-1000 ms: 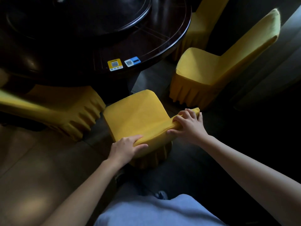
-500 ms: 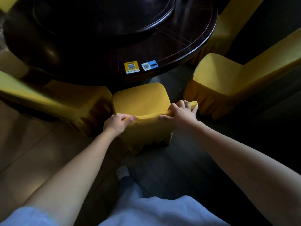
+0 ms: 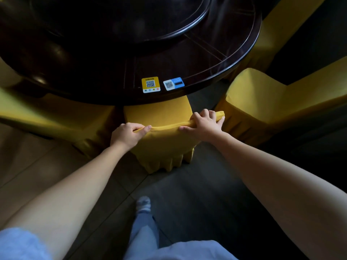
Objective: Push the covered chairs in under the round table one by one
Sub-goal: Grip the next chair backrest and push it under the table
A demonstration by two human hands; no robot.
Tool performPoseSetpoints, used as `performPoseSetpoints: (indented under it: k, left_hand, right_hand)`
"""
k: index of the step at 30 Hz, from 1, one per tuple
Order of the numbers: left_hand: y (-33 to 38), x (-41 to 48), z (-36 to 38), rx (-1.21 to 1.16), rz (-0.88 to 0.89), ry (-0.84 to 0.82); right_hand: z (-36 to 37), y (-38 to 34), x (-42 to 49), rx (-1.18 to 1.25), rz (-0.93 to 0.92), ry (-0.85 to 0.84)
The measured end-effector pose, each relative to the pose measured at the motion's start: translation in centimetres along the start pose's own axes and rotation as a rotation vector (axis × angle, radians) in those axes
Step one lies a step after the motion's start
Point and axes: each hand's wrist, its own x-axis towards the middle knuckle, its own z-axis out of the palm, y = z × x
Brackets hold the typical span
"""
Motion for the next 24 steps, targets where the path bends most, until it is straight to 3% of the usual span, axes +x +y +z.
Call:
performPoseSetpoints:
  k: [11,19,24]
  left_hand:
    - [0.3,2.5,-0.7,0.004,0.114,0.012]
    - [-0.2,2.8,-0.8,-0.031,0.113,-0.092]
    - [0.5,2.5,-1.4,0.096,0.163,-0.189]
  right_hand:
    - [-2.1,-0.2,1.7,0.010,0.009,-0.047]
    - [-2.6,-0.8,1.2,0.001,0.041,-0.085]
    - [-1.9,-1.0,0.3,0.017,0.049,-0.011]
